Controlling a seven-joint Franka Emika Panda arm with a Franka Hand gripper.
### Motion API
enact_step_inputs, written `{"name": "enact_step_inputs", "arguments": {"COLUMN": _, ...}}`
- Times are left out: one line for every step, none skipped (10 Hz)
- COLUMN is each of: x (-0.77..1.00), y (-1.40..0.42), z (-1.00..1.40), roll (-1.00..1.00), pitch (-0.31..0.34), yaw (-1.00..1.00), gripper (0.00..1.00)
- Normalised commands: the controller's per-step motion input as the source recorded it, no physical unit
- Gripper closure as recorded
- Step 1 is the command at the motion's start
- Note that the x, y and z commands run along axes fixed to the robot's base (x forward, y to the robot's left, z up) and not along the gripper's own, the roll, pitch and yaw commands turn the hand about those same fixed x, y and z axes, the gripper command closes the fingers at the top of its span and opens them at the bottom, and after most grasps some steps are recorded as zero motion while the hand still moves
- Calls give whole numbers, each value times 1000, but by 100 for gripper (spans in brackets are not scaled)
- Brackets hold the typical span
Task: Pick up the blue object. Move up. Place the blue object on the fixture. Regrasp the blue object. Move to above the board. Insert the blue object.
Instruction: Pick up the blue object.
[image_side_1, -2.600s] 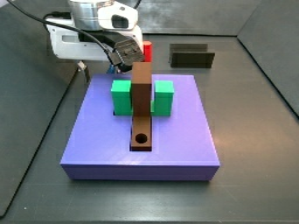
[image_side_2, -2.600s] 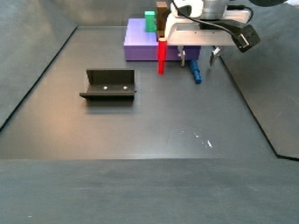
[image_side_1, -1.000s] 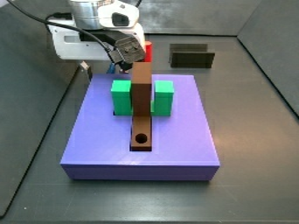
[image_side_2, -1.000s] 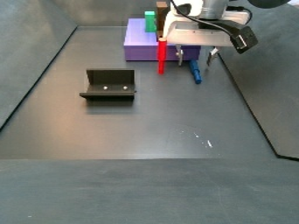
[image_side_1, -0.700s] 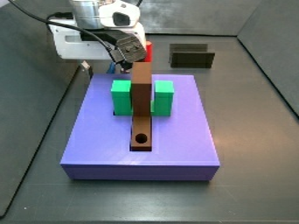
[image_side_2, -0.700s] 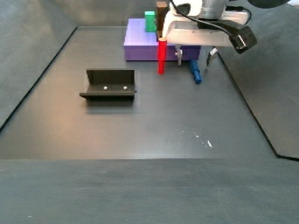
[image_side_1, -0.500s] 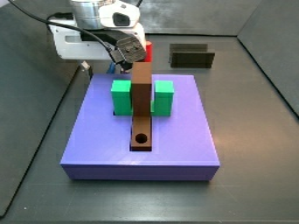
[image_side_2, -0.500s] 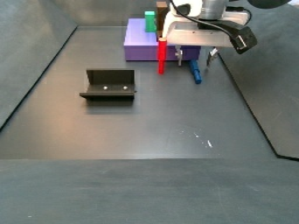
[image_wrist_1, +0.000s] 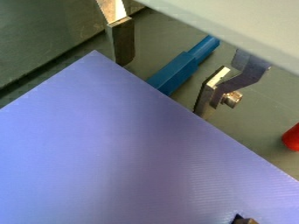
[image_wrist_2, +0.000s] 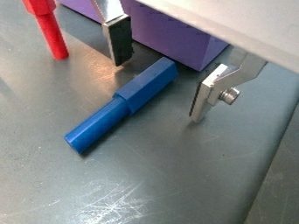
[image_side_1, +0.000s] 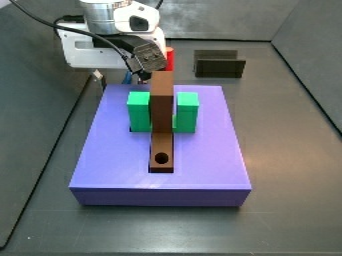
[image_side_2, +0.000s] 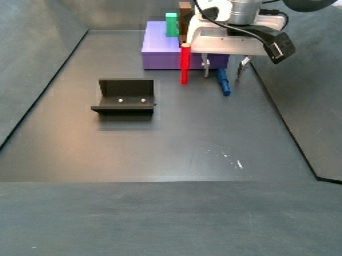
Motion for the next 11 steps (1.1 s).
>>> {"name": "enact_step_inputs", "arguments": {"x": 0, "y": 0, "z": -280, "roll": 283, "pitch": -137, "yaw": 0, "gripper": 0}}
{"name": "enact_step_inputs", "arguments": {"x": 0, "y": 0, "z": -314, "roll": 314, "pitch": -140, "yaw": 0, "gripper": 0}}
{"name": "enact_step_inputs", "arguments": {"x": 0, "y": 0, "z": -360, "roll": 319, "pitch": -170, "yaw": 0, "gripper": 0}}
{"name": "enact_step_inputs", "arguments": {"x": 0, "y": -14, "z": -389, "roll": 314, "pitch": -187, "yaw": 0, "gripper": 0}}
{"name": "enact_step_inputs", "arguments": {"x": 0, "y": -34, "z": -331, "roll": 299, "pitch": -156, "yaw": 0, "gripper": 0}}
{"name": "enact_step_inputs", "arguments": {"x": 0, "y": -140, "z": -300, "roll": 279, "pitch": -180, "yaw": 0, "gripper": 0}}
{"name": "enact_step_inputs", "arguments": {"x": 0, "y": -134, "z": -323, "roll": 267, "pitch": -171, "yaw": -9, "gripper": 0}}
{"name": "enact_step_inputs", "arguments": {"x": 0, "y": -54, "z": -326, "roll": 253, "pitch": -153, "yaw": -20, "gripper": 0}}
{"name": "enact_step_inputs", "arguments": {"x": 0, "y": 0, "z": -254, "roll": 243, "pitch": -100, "yaw": -20, "gripper": 0}}
{"name": "enact_step_inputs", "arguments": {"x": 0, "y": 0, "z": -220, "roll": 249, "pitch": -70, "yaw": 0, "gripper": 0}}
{"name": "enact_step_inputs", "arguments": {"x": 0, "y": 0, "z": -200, "roll": 240, "pitch": -74, "yaw": 0, "gripper": 0}}
